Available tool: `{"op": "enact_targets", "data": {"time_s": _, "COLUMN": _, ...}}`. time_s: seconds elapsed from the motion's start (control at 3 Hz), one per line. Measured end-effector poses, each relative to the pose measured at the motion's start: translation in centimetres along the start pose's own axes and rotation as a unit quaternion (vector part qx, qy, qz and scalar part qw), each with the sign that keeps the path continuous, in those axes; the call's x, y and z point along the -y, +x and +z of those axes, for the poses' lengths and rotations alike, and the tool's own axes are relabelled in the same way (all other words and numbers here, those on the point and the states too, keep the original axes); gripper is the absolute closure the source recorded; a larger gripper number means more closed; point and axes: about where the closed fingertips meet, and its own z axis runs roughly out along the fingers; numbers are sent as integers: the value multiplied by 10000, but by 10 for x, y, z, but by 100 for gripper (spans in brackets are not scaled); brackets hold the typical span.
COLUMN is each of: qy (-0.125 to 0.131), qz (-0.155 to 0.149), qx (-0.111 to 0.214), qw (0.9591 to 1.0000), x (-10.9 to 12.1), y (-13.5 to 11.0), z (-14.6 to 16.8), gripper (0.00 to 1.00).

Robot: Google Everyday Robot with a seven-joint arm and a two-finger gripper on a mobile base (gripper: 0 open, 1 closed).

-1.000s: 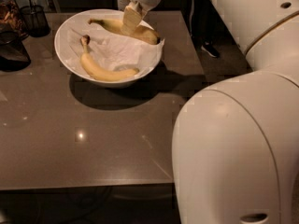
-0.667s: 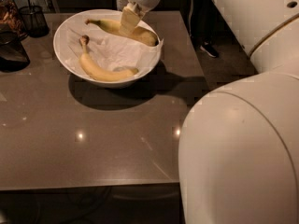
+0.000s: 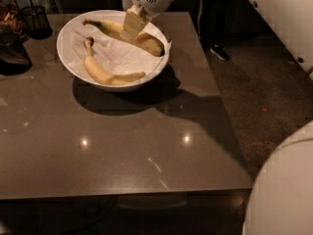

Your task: Pick banana from white bowl

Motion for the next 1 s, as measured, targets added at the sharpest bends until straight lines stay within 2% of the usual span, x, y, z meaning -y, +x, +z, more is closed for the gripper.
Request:
{"op": "enact_targets", "data": {"time_s": 0.33, "qy": 26, "qz": 204, "qx": 29, "qw": 9998, "x": -25, "y": 7, "z": -10, "gripper": 100}}
{"op": "enact_targets", "data": {"time_s": 0.67, "qy": -49, "qz": 614, "qx": -37, "qw": 9981, "x": -76, "y": 18, "z": -23, "gripper": 100}}
{"op": "enact_targets", "data": {"time_s": 1.0, "qy": -51, "qz": 625, "qx": -45, "qw": 9980, "x": -77, "y": 19, "z": -23, "gripper": 100}}
